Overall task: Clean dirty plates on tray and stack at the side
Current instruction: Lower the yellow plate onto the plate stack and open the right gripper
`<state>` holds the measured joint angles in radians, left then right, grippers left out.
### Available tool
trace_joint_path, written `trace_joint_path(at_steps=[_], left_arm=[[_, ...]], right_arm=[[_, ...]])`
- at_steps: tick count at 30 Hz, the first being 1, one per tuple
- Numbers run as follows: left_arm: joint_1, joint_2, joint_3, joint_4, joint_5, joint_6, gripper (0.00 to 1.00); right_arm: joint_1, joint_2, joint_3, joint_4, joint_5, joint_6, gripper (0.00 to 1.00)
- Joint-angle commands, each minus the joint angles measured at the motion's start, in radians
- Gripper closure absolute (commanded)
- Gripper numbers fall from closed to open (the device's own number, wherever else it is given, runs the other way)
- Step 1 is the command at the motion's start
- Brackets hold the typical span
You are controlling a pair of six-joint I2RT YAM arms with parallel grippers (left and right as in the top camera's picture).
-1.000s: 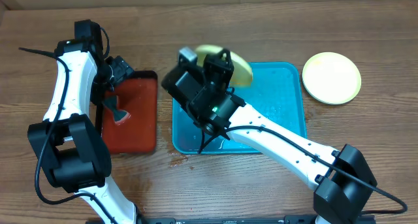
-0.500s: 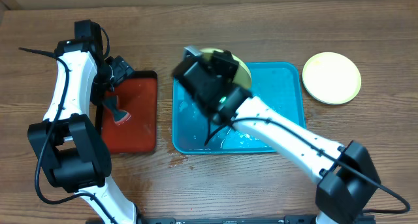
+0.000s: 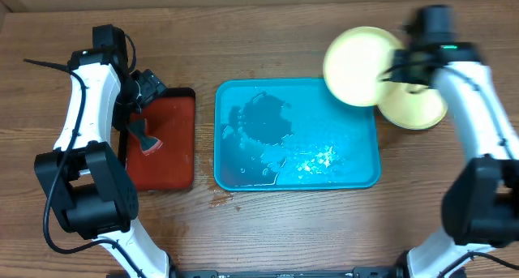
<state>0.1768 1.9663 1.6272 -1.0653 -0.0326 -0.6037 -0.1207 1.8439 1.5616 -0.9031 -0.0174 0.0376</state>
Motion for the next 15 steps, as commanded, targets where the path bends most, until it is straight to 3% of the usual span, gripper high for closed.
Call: trace_joint_path(at_steps=[1,7,15], left_arm=[[-0.001,0.003,0.016,0.0,0.007,-0.003,0.0],[-0.001,0.003,0.016,0.005,0.007,-0.003,0.0],[-0.001,0.003,0.016,0.004,0.007,-0.003,0.0]], right_arm=[[-0.135,0.0,0.01,-0.051,-0.265,0.062,0.96],[-0.311,0.05,0.001,-0.082,-0.265,0.167,0.96],[-0.344,0.13,-0.056,0.014,-0.177,0.241,0.96]])
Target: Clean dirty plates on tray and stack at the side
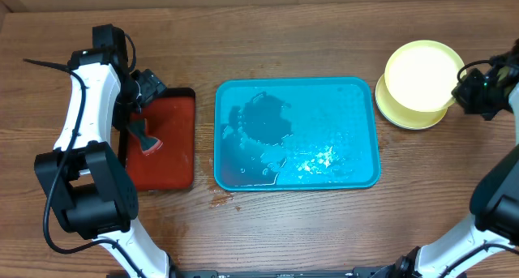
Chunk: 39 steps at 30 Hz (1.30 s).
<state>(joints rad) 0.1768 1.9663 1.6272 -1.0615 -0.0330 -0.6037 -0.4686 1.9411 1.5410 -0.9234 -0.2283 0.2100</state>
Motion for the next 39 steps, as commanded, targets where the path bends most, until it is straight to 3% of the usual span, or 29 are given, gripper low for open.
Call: trace_joint_path(at_steps=[1,3,5,6,9,15,21,22,23,24,39], left_arm=[[-0.001,0.003,0.016,0.0,0.008,-0.003,0.0],[-0.001,0.003,0.016,0.0,0.008,-0.003,0.0],[-0.001,0.003,0.016,0.0,0.008,-0.003,0.0],[-0.001,0.003,0.016,0.0,0.008,-0.003,0.0],[-0.001,0.003,0.016,0.0,0.008,-0.003,0.0],[-0.001,0.003,0.016,0.0,0.008,-0.003,0.0],[-0.001,0.003,0.016,0.0,0.008,-0.003,0.0],[-0.001,0.003,0.016,0.0,0.008,-0.003,0.0],[-0.001,0.003,0.016,0.0,0.008,-0.003,0.0],[-0.001,0.003,0.016,0.0,0.008,-0.003,0.0],[-0.001,0.003,0.016,0.0,0.007,-0.003,0.0]], right_arm=[[0.004,0.038,-0.044,0.045,0.048,0.083,0.96],[0.004,0.055,-0.05,0.051,0.059,0.097,0.96],[0.004,0.067,-0.05,0.05,0.05,0.098,0.76],[0.005,0.068,-0.05,0.049,0.04,0.098,0.71],[0.01,0.068,-0.05,0.03,0.0,0.097,0.76],[0.029,0.066,-0.048,-0.06,-0.091,0.059,0.72],[0.082,0.01,-0.048,-0.177,-0.126,0.037,0.57],[0.099,-0.009,-0.048,-0.193,-0.126,0.024,0.51],[0.117,-0.031,-0.048,-0.207,-0.125,0.009,0.38],[0.137,-0.055,-0.048,-0.217,-0.125,-0.006,0.0],[0.486,-0.504,-0.048,-0.512,-0.008,-0.017,0.0]])
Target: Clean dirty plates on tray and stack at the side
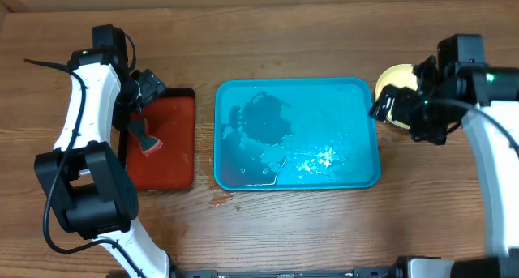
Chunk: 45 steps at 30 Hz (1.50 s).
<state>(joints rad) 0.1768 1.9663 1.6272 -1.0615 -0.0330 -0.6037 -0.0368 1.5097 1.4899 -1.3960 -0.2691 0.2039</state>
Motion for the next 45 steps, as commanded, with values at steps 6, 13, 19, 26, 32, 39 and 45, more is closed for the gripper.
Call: trace_joint_path(at_steps=[6,13,19,26,32,39,45], left_arm=[[-0.001,0.003,0.016,0.0,0.008,-0.003,0.0],[-0.001,0.003,0.016,0.0,0.008,-0.003,0.0],[-0.001,0.003,0.016,0.0,0.008,-0.003,0.0],[-0.002,0.003,0.016,0.0,0.008,-0.003,0.0],[-0.001,0.003,0.016,0.0,0.008,-0.003,0.0],[-0.001,0.003,0.016,0.0,0.008,-0.003,0.0],[-0.001,0.003,0.016,0.0,0.008,-0.003,0.0]], right_arm=[[0.101,-0.114,0.003,-0.166,0.028,-0.01,0.0],[0.101,-0.113,0.003,-0.165,0.03,-0.011,0.0],[0.101,-0.111,0.003,-0.169,0.028,-0.01,0.0],[0.101,-0.136,0.003,-0.122,0.056,-0.013,0.0],[0.101,-0.269,-0.021,0.058,0.059,-0.049,0.0],[0.101,-0.539,-0.249,0.221,0.059,-0.075,0.0],[0.097,-0.834,-0.599,0.52,0.059,-0.108,0.0]])
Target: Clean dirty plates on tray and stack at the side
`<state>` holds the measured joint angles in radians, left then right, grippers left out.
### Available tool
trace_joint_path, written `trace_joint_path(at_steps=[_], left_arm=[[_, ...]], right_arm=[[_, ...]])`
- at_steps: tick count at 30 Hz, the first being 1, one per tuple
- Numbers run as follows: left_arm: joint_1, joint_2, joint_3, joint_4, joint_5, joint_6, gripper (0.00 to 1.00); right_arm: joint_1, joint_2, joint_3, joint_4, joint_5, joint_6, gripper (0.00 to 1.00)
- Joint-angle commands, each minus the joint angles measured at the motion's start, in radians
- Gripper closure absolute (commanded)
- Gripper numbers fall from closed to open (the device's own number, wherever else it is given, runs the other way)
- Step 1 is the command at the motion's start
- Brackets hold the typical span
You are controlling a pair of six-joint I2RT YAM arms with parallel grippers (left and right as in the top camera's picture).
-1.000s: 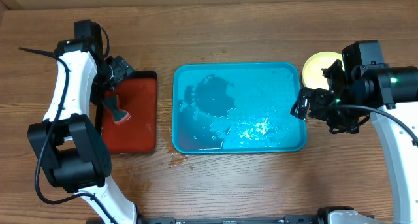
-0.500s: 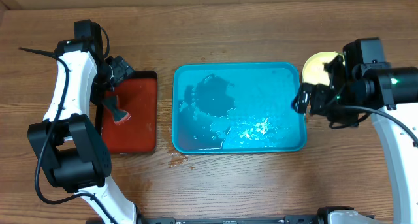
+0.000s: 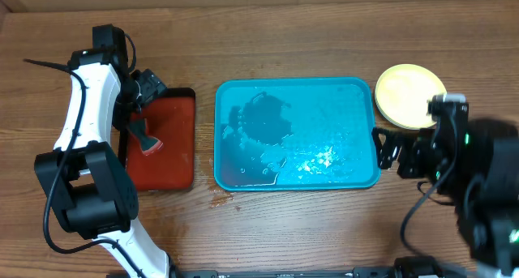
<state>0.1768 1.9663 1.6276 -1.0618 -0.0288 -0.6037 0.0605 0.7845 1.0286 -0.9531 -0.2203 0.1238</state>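
The blue tray [image 3: 340, 108] lies in the middle of the table, wet and holding no plates. Pale yellow plates [image 3: 404, 96] are stacked flat on the table just past the tray's far right corner. My right gripper [image 3: 388, 158] hovers by the tray's right edge, nearer than the stack, its fingers apart and empty. At the top of the red mat [image 3: 174, 152] on the left hangs my left gripper [image 3: 151, 87]. A scrubbing brush [image 3: 144, 139] rests on the mat just below it. Whether those fingers are open or shut is unclear.
The red mat sits close to the tray's left edge. A small wet spot [image 3: 220, 198] marks the wood at the tray's near left corner. The left arm's white links [image 3: 81, 108] run along the table's left side.
My right gripper was at the left edge of the plate stack and partly covered it. It now sits nearer the front beside the tray's right edge, and the stack shows whole. The left arm is unchanged.
First my right gripper held a yellow plate tilted over the tray's far right corner, beside another plate on the table. Then that plate was above the other one. Later the gripper stood off the stack, and now it is drawn back, empty.
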Motion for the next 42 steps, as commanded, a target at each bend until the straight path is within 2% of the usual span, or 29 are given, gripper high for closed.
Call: trace_joint_path(at_steps=[1,9,22,29,42], left_arm=[[-0.001,0.003,0.015,0.001,0.003,-0.003,0.0],[-0.001,0.003,0.015,0.001,0.003,-0.003,0.0],[-0.001,0.003,0.015,0.001,0.003,-0.003,0.0],[-0.001,0.003,0.015,0.001,0.003,-0.003,0.0],[-0.001,0.003,0.015,0.001,0.003,-0.003,0.0]], right_arm=[[-0.001,-0.161,-0.2,0.127,0.01,-0.028,0.0],[-0.001,-0.504,-0.606,0.468,0.01,-0.028,0.0],[-0.006,-0.785,-0.919,0.725,0.057,-0.028,0.0],[-0.005,-0.782,-1.022,0.919,0.127,-0.027,0.0],[-0.006,-0.782,-1.02,0.875,0.298,-0.029,0.0]])
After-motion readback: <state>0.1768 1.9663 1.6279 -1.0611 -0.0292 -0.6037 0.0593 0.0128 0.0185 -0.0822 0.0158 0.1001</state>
